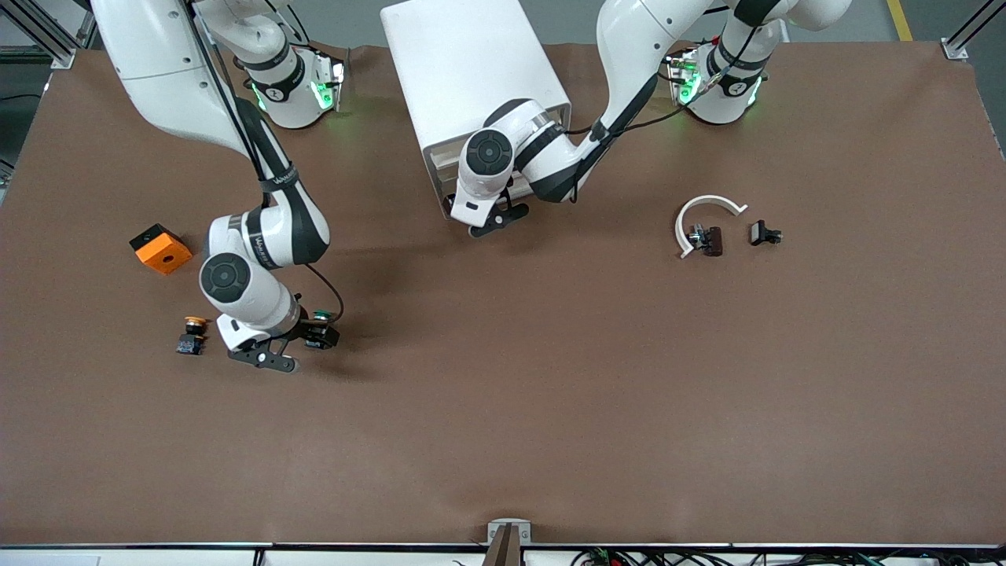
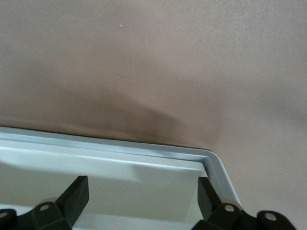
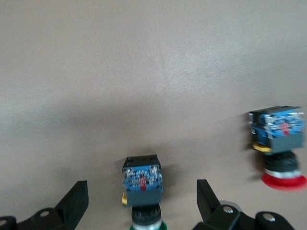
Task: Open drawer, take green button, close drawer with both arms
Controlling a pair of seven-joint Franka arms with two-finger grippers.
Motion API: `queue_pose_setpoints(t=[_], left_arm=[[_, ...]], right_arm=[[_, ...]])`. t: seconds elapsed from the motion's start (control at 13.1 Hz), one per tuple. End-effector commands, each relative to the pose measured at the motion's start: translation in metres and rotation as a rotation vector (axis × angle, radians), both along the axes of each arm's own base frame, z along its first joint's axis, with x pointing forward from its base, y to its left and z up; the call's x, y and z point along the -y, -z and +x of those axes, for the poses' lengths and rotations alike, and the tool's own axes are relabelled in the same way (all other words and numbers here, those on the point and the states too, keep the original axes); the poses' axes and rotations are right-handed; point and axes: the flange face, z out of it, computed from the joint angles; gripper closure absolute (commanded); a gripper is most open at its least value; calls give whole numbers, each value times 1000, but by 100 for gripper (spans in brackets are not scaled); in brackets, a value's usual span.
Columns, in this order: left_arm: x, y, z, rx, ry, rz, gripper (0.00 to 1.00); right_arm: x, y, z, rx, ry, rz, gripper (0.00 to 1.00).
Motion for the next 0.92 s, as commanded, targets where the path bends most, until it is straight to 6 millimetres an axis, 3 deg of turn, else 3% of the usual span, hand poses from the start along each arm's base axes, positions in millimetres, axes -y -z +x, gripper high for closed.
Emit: queue_pose_setpoints(t=[0.0,0.23,0.46,0.69,0.84], left_arm=[[-11,-40,41,-60,-24,10,0],[-34,-70,84,-63,-68,2,0],[-69,-101,114,-55,-48,-11,0],[-122,-155,143,-34,37,-35,0],[-166,-193,158,-29,102,-45,0]], right_arm=[[3,-52,12,-28,6,-21,0],[29,-103,15,-47,-21,-17,0],[65,-160,17,-156,-73,-13,0],[94,-211,20,-213,-111,-1,0],[125,-237,17,-221,-143,16,0]])
